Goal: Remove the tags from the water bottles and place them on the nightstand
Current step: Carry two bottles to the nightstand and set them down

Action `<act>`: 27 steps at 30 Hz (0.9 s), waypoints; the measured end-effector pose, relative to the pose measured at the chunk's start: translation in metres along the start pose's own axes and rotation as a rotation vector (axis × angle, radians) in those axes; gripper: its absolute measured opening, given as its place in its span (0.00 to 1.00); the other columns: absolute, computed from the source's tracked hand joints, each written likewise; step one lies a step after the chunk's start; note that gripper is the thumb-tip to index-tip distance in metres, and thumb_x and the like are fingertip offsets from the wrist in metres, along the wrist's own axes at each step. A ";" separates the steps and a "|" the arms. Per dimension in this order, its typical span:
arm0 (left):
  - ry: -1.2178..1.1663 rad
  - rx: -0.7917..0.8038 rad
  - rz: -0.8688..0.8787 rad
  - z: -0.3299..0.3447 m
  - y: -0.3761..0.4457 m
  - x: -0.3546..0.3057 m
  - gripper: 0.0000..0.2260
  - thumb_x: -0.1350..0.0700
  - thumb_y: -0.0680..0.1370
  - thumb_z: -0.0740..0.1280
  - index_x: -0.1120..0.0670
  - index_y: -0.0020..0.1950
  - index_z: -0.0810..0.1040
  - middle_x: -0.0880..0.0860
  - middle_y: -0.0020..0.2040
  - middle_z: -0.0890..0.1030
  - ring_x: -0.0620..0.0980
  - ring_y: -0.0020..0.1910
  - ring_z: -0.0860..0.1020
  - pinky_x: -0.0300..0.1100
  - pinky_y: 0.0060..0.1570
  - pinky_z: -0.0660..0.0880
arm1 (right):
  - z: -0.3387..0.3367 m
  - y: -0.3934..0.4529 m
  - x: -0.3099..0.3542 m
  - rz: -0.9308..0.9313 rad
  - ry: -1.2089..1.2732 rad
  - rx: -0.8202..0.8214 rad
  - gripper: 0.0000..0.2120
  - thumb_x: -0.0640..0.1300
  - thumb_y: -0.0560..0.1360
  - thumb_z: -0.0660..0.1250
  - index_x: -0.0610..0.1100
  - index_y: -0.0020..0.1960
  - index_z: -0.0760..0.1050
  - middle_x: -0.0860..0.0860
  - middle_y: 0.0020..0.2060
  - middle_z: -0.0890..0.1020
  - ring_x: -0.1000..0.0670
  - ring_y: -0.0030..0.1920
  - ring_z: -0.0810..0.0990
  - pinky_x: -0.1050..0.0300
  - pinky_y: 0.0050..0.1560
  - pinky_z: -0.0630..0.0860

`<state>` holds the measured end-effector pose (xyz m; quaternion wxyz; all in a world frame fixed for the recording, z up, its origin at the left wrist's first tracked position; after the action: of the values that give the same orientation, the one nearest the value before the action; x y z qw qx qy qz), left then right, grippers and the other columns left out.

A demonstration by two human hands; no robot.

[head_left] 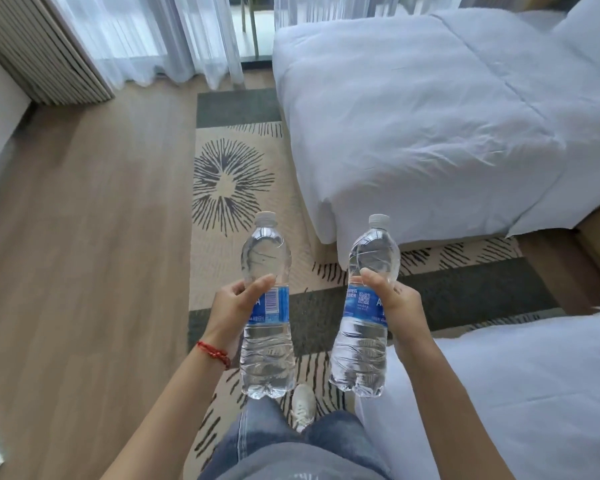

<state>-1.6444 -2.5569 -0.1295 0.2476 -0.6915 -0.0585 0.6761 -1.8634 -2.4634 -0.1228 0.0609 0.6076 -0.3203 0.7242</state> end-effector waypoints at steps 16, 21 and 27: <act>0.245 0.341 -0.030 0.182 0.217 -0.098 0.18 0.45 0.62 0.68 0.58 0.41 0.76 0.54 0.34 0.79 0.50 0.32 0.77 0.42 0.36 0.73 | -0.085 0.173 0.077 -0.046 0.097 -0.338 0.11 0.53 0.68 0.70 0.47 0.45 0.76 0.54 0.36 0.83 0.55 0.37 0.84 0.67 0.32 0.77; 0.376 0.523 -0.039 0.264 0.276 -0.126 0.14 0.48 0.69 0.68 0.60 0.42 0.77 0.56 0.35 0.79 0.52 0.33 0.77 0.44 0.41 0.74 | -0.128 0.205 0.093 -0.007 0.152 -0.556 0.07 0.52 0.70 0.70 0.49 0.41 0.76 0.57 0.32 0.82 0.58 0.35 0.83 0.70 0.29 0.75; 0.537 0.758 0.010 0.367 0.312 -0.144 0.13 0.49 0.69 0.71 0.59 0.38 0.76 0.55 0.32 0.78 0.51 0.30 0.76 0.43 0.38 0.73 | -0.187 0.212 0.100 0.048 0.178 -0.861 0.09 0.55 0.69 0.69 0.51 0.36 0.74 0.54 0.34 0.81 0.53 0.37 0.82 0.61 0.38 0.78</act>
<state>-2.0884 -2.7918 -0.1172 0.4859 -0.7030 0.2623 0.4481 -2.1473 -2.5597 -0.1245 0.3192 0.4545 -0.6003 0.5755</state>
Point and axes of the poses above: each hand's wrist, its own y-axis towards the middle knuckle, its own z-axis out of the palm, x = y × z, the point moved 6 cm from there along y, towards the middle knuckle
